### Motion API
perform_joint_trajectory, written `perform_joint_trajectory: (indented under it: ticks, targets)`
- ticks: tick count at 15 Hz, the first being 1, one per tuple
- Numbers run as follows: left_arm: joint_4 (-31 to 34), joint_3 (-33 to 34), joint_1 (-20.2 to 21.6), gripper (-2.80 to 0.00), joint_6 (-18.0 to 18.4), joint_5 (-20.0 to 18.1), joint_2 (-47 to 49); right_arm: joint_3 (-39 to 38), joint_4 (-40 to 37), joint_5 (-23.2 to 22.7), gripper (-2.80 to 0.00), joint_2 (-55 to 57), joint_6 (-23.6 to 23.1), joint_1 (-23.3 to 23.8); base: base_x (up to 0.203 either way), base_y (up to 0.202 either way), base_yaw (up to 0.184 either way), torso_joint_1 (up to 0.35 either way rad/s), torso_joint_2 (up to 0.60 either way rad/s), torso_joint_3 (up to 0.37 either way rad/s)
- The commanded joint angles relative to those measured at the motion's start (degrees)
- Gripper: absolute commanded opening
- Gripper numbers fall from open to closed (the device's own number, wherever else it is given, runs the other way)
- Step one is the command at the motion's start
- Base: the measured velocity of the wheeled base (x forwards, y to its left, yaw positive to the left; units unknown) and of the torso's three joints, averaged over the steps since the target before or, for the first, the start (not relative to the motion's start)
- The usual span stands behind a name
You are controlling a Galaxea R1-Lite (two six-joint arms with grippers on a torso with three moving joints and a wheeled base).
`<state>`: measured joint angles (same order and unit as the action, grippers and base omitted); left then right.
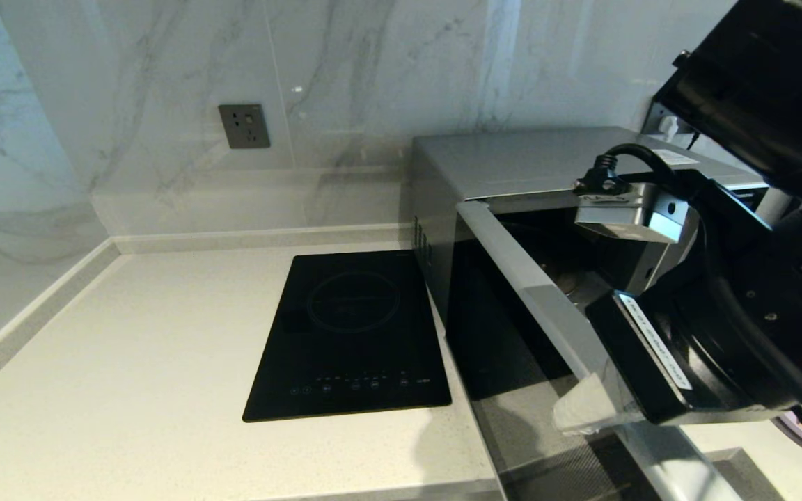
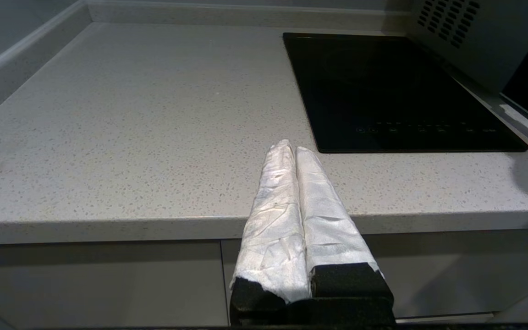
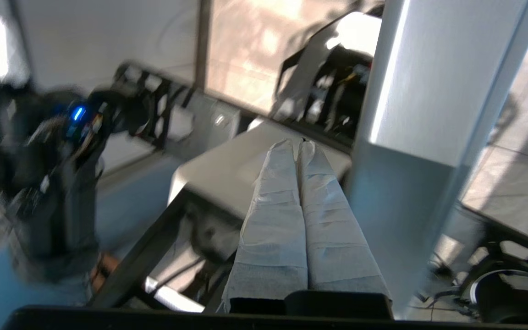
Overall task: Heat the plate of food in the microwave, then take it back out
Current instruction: Close the microwave oven
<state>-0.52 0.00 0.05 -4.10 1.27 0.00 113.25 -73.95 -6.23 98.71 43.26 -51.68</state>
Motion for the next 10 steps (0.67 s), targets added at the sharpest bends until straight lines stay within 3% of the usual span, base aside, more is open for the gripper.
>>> perform_joint_trajectory:
  ticks: [1,6,10]
  targets:
    - [0.0,0.0,0.0,-2.8,0.0,0.1,0.1,0.0,-0.4,2.0,-2.8,0.1,0.5,0.5,0.0,0.0,0.0,0.0,0.0,0.0]
    - [0.0,0.0,0.0,-2.8,0.0,0.1,0.1,0.0,-1.4,10.7,-2.8,0.0,2.9,1.9,0.0,0.0,0.0,0.0,0.0,0.0]
    - [0.0,0.0,0.0,-2.8,0.0,0.1,0.1,-0.6,-2.0,16.0,-2.8,-0.1,2.9,7.0,0.0,0.0,0.0,0.0,0.0,0.0]
